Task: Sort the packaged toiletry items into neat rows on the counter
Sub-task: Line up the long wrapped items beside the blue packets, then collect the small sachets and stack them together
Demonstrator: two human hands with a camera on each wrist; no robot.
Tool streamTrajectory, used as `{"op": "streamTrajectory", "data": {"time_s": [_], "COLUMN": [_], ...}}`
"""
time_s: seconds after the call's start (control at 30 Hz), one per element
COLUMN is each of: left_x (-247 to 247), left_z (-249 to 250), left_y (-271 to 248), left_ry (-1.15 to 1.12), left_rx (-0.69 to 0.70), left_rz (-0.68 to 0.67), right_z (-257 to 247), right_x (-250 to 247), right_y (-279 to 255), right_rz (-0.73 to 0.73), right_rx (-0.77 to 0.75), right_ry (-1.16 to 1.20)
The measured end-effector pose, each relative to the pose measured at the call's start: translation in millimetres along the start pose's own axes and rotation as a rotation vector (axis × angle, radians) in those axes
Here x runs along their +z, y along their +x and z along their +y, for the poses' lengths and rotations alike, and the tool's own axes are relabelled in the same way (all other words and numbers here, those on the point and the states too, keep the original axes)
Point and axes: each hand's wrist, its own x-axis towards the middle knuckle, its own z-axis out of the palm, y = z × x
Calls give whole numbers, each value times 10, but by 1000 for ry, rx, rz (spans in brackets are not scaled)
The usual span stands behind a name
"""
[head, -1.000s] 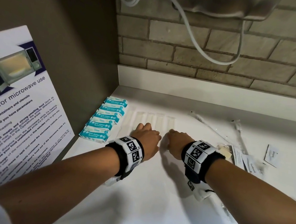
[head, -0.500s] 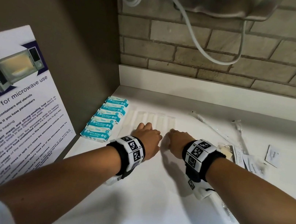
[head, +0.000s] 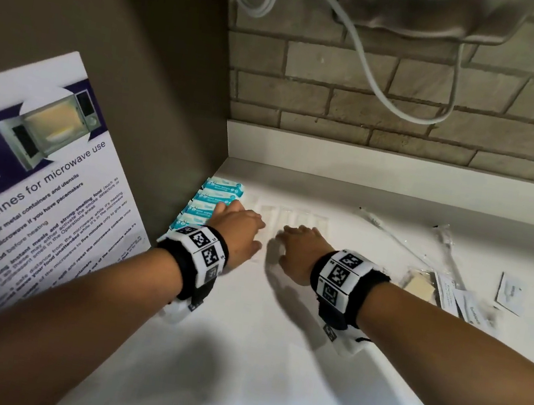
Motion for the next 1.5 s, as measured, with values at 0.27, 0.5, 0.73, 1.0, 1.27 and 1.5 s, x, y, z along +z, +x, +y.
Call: {"op": "streamTrajectory", "data": {"time_s": [0.27,0.5,0.73,1.0,1.27,1.5], "left_x": [57,60,-20,-30,-104,-244], "left_z": [-334,-308,-254,-227,-226,185], "left_y": [-75,-71,-116,-123,-128,29], "left_ry": [134,105,108,122,123,-46], "left_rx": [-118,-112,-136,-143,-84,106], "left_rz": [-212,-201,-199,-201,-183,-3], "right_z": [-381,-473,-474,-470,-394,266], "right_x": [60,43,45,38,38,-254], "right_y": [240,281,283,280,259,-232], "right_rz": [-47,-55,-63,-102,-32,45], "right_rx": [-20,30,47,49,-7,95], "right_ry": [-62,-4,22,32,84,175]}}
